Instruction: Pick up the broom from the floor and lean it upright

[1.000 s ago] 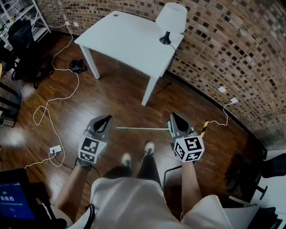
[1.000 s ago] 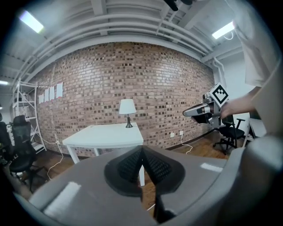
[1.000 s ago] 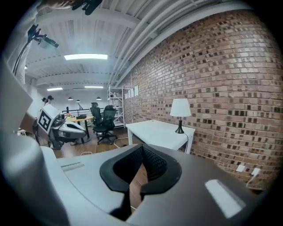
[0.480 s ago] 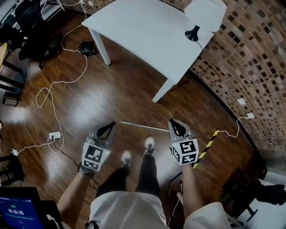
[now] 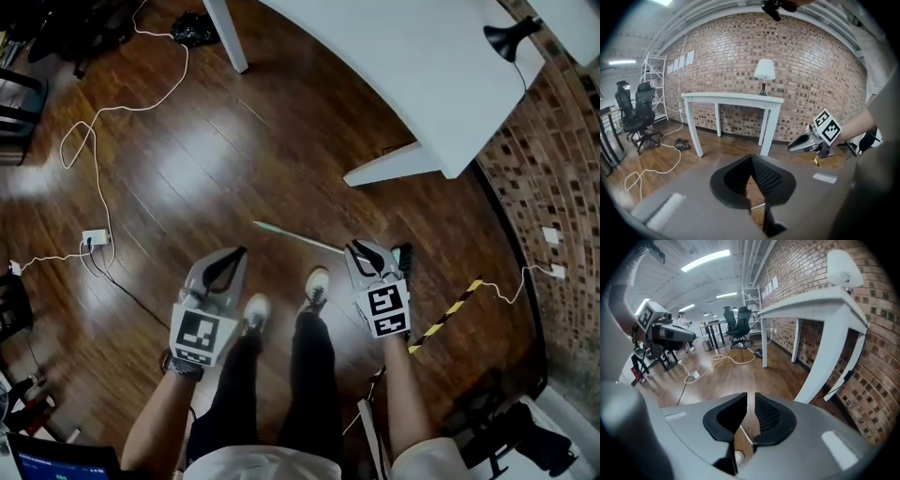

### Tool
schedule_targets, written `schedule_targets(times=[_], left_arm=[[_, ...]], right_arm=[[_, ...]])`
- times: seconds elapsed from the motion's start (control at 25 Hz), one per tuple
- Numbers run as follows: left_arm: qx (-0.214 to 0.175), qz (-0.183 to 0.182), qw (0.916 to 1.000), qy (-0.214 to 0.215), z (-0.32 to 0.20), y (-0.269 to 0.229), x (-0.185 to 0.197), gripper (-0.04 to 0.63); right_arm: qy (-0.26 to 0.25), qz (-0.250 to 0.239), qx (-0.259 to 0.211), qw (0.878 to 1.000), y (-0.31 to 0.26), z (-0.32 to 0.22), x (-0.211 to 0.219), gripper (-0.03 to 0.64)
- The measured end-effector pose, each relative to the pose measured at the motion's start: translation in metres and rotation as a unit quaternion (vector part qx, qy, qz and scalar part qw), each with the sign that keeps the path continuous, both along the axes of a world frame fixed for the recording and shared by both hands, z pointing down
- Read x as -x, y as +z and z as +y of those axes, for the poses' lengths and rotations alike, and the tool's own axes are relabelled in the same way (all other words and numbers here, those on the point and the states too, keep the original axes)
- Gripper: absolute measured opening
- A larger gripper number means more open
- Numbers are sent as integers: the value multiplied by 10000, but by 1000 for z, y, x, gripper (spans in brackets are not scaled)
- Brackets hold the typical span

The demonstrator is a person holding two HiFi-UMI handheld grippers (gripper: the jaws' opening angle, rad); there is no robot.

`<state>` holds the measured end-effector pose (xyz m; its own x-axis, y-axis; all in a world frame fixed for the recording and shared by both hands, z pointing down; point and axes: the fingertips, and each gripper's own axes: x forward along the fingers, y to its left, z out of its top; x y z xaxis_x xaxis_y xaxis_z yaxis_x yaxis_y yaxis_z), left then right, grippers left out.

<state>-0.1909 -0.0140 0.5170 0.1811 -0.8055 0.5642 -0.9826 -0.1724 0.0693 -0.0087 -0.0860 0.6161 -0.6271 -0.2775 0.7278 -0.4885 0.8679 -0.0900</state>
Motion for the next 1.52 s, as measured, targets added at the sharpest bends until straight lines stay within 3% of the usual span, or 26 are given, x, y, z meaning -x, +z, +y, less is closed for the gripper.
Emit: schedule_targets(times=[0.16, 0.56, 1.08, 1.2, 1.52], left_arm=[[198, 94, 9998, 15, 1, 70, -3, 0], [755, 259, 9967, 123, 37, 213, -16, 0], [889, 210, 9932, 717, 49, 347, -16, 0], [904, 201, 9925, 798, 54, 362, -16, 0], [1126, 156, 9899, 843, 76, 396, -14, 0]], right_arm=[[-490, 538, 154, 9972, 100, 17, 5, 67], [-885, 1250, 563, 9866, 270, 47, 0, 74], [-1474, 1842, 583, 9700, 459, 75, 6, 87], [-1722, 2048, 642, 9614, 495, 90, 7, 98], [-2709, 2704, 382, 9231, 556, 102, 12, 106]])
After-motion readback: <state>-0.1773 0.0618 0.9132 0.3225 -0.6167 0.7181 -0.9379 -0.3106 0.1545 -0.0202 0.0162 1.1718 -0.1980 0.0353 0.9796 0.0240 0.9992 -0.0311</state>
